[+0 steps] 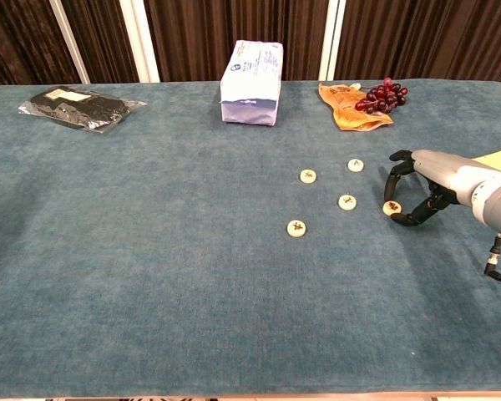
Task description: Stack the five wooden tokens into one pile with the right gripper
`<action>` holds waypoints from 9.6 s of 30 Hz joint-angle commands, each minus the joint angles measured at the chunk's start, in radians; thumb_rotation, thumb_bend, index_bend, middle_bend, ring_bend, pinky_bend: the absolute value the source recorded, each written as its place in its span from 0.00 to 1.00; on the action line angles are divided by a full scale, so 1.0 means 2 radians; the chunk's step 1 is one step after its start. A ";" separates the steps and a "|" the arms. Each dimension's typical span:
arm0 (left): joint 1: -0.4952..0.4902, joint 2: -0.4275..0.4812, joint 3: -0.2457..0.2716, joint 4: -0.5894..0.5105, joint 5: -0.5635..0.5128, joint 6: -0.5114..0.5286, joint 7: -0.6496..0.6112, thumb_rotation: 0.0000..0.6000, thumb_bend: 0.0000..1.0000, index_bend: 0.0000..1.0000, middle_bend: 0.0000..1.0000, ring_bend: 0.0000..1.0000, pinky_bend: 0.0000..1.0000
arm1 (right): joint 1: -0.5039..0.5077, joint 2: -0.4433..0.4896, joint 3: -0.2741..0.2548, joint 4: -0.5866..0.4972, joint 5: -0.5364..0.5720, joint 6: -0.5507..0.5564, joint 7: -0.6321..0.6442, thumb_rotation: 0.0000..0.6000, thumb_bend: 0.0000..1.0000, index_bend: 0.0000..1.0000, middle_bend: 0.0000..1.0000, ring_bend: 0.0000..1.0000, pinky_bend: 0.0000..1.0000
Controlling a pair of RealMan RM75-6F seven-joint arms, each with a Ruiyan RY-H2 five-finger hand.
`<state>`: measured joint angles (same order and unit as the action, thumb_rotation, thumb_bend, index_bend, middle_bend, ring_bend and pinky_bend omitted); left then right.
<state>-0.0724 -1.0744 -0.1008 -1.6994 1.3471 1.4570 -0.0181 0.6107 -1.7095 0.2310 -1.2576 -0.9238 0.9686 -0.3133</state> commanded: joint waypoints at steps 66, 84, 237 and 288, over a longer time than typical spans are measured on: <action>-0.001 0.002 -0.002 0.000 -0.005 -0.003 -0.005 1.00 0.48 0.15 0.00 0.00 0.00 | 0.098 0.000 0.016 -0.024 0.104 -0.042 -0.081 1.00 0.42 0.54 0.00 0.00 0.00; -0.001 0.002 -0.002 0.000 -0.004 -0.002 -0.004 1.00 0.48 0.15 0.00 0.00 0.00 | 0.098 0.005 0.008 -0.028 0.103 -0.038 -0.072 1.00 0.42 0.53 0.00 0.00 0.00; -0.001 0.008 -0.007 -0.004 -0.021 -0.013 -0.019 1.00 0.48 0.15 0.00 0.00 0.00 | 0.213 -0.092 0.050 0.133 0.210 -0.080 -0.142 1.00 0.42 0.53 0.00 0.00 0.00; -0.001 0.006 -0.007 -0.005 -0.019 -0.010 -0.012 1.00 0.48 0.15 0.00 0.00 0.00 | 0.113 0.035 -0.014 -0.064 0.131 -0.015 -0.092 1.00 0.42 0.54 0.00 0.00 0.00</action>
<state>-0.0748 -1.0626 -0.1139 -1.7098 1.3081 1.4362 -0.0422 0.8361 -1.6398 0.2038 -1.3850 -0.6608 0.9388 -0.4972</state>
